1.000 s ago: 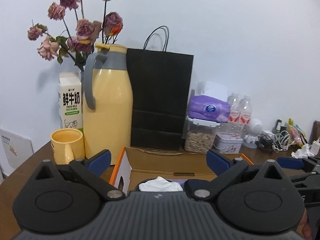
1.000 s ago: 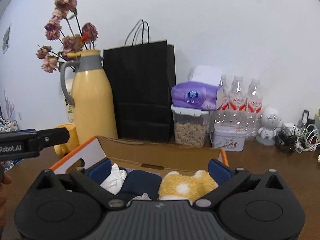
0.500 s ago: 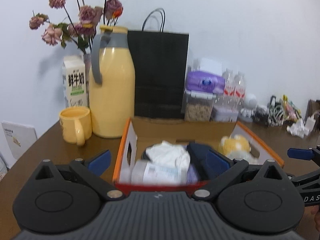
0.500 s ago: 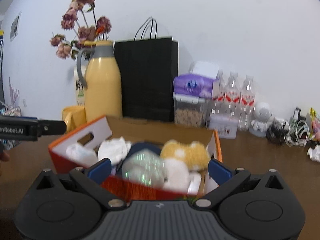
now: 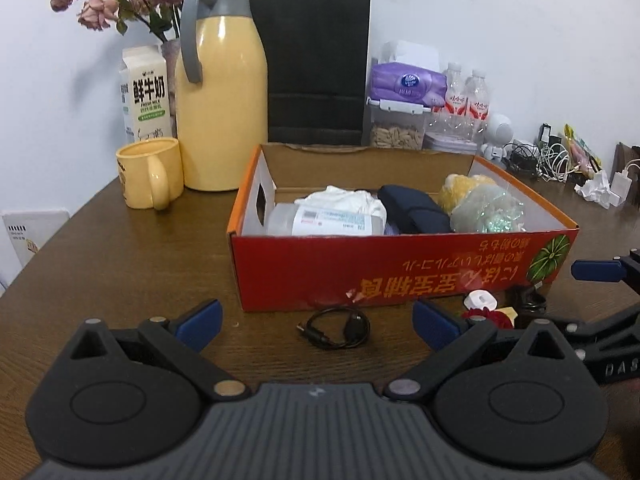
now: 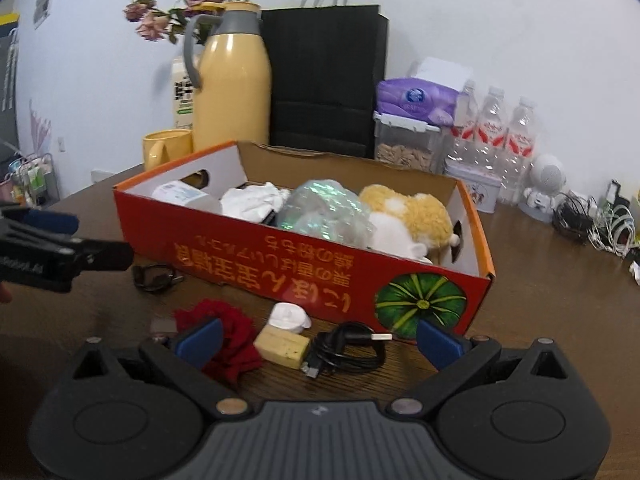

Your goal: Organize objects

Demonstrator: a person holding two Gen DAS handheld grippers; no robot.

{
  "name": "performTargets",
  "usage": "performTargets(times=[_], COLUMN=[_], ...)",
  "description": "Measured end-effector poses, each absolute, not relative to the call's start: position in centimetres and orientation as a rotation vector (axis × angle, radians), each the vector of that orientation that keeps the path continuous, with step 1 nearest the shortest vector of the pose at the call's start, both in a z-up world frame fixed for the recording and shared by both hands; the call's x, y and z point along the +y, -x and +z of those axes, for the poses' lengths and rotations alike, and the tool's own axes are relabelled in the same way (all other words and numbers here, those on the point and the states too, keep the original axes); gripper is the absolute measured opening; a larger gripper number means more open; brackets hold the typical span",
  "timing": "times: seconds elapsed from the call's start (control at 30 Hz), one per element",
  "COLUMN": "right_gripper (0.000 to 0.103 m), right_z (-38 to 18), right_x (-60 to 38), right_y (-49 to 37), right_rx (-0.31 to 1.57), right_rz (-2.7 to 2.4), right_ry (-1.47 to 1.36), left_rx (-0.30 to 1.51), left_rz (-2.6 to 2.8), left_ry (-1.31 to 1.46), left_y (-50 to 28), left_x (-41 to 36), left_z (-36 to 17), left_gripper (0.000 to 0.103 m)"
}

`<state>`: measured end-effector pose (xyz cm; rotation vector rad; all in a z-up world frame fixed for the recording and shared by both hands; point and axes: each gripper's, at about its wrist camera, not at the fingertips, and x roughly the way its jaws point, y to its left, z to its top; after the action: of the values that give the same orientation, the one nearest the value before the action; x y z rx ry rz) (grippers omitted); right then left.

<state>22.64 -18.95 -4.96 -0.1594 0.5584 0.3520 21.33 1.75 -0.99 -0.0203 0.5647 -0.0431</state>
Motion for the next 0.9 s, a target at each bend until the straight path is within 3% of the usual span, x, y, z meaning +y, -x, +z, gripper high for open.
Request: performTargets(times=[0.13, 0.2, 0.3, 0.5, 0.9], right_gripper=[0.100, 0.087, 0.077, 0.065, 0.049], right_z=[-5.2, -5.3, -5.5, -6.2, -6.9], right_x=[-20.0, -20.6, -21.0, -21.1, -21.5], right_y=[-23.5, -23.8, -24.2, -25.0, -25.5], right_rx=[0.576, 0.583, 0.595, 0.626, 0.661], right_rz=[0.287, 0.276, 0.277, 0.278, 0.299], right_ry=[0.125, 0.095, 0.075, 0.049, 0.013], left_rx=[0.568, 0.567, 0.566, 0.577, 0.590], left_rz=[-0.034, -0.034, -0.033, -0.032, -0.032], left_ry=[0.031, 0.031, 0.028, 0.022, 0.022], left_y=[-21.3, -21.3, -21.3, -21.5, -21.9], left_x=[2.0, 1.9, 1.8, 1.7, 1.7], left_z=[-1.1, -1.1, -1.1, -1.3, -1.7], left_gripper=[0.103, 0.103, 0.103, 0.103, 0.103])
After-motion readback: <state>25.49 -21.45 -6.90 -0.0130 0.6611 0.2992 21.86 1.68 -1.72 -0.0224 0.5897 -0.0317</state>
